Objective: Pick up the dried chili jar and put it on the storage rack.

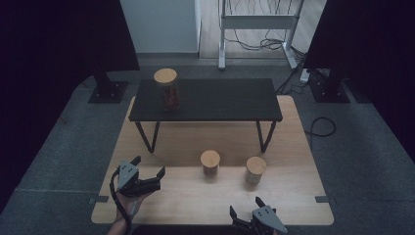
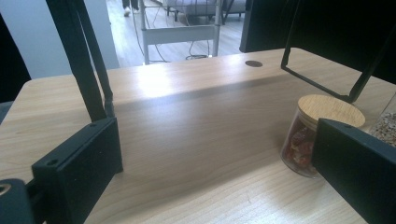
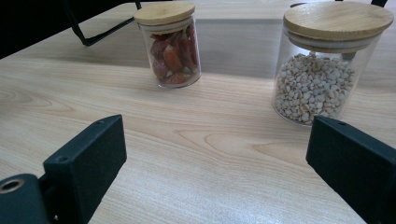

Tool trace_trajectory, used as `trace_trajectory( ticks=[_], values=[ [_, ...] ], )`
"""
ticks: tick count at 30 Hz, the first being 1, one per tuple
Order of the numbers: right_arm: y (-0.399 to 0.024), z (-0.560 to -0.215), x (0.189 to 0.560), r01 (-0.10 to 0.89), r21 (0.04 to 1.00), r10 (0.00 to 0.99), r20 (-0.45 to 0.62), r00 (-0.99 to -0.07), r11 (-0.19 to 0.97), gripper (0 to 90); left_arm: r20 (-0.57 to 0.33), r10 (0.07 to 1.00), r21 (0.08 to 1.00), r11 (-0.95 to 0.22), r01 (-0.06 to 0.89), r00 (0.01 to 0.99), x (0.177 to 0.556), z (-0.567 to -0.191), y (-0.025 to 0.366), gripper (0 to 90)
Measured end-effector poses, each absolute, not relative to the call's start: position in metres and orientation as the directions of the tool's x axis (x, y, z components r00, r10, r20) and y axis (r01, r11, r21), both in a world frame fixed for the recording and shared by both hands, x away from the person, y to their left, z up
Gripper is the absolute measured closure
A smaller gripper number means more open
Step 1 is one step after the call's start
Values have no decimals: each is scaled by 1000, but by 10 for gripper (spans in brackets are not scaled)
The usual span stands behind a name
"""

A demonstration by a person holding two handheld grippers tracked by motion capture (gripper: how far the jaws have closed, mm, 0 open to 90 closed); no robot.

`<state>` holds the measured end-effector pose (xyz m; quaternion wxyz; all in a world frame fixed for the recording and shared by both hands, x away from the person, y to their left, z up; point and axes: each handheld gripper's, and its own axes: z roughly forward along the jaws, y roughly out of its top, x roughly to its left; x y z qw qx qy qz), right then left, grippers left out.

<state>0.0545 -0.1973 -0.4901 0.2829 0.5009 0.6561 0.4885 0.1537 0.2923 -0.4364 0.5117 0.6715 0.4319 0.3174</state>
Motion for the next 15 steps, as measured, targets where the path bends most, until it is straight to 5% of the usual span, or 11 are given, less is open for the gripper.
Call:
trace_trajectory(
  ticks=[15],
  values=[
    [-188, -485, 59, 360, 933, 931, 119, -346, 14, 1, -29, 900, 954, -104, 280, 434, 156, -440, 294, 16]
  ],
)
